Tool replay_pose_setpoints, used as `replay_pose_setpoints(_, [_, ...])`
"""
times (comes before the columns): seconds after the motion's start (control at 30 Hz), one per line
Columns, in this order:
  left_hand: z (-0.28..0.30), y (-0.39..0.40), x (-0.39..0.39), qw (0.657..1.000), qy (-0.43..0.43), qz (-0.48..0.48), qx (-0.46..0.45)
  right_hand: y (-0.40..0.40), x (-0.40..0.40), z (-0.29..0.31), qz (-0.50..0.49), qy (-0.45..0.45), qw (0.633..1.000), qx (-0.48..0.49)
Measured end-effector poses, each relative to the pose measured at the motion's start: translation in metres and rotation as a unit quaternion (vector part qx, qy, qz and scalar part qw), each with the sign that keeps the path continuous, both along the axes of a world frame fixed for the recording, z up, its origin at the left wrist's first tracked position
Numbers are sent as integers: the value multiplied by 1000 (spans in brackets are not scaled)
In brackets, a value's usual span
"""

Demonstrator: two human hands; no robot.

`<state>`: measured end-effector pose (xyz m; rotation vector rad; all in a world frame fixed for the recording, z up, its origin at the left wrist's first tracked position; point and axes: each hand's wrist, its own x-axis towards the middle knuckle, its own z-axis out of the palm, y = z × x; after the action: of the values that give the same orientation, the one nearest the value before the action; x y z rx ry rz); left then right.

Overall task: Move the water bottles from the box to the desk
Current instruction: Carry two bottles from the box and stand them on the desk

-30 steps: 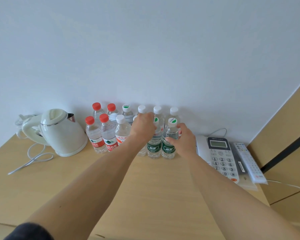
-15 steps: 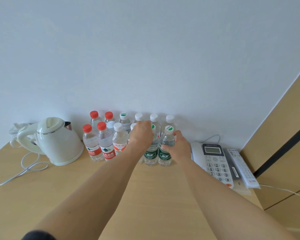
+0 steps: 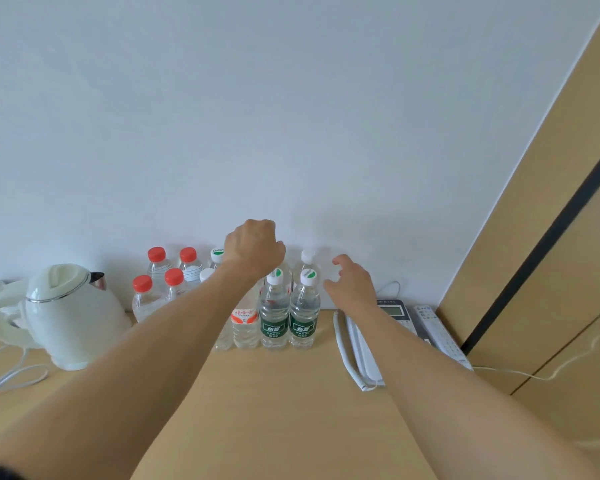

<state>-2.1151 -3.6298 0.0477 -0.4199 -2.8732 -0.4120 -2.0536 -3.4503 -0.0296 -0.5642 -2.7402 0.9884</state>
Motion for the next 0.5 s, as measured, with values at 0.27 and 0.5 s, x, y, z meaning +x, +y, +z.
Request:
replay_pose_setpoints(0.27, [2,22,-18,994,-2,-89,-61,14,27,27,-53,3,998,34])
replay_pose_setpoints(0.5, [-16,62,-4,985,-2,-152,-84,25,75,26,-107,-20,993,41])
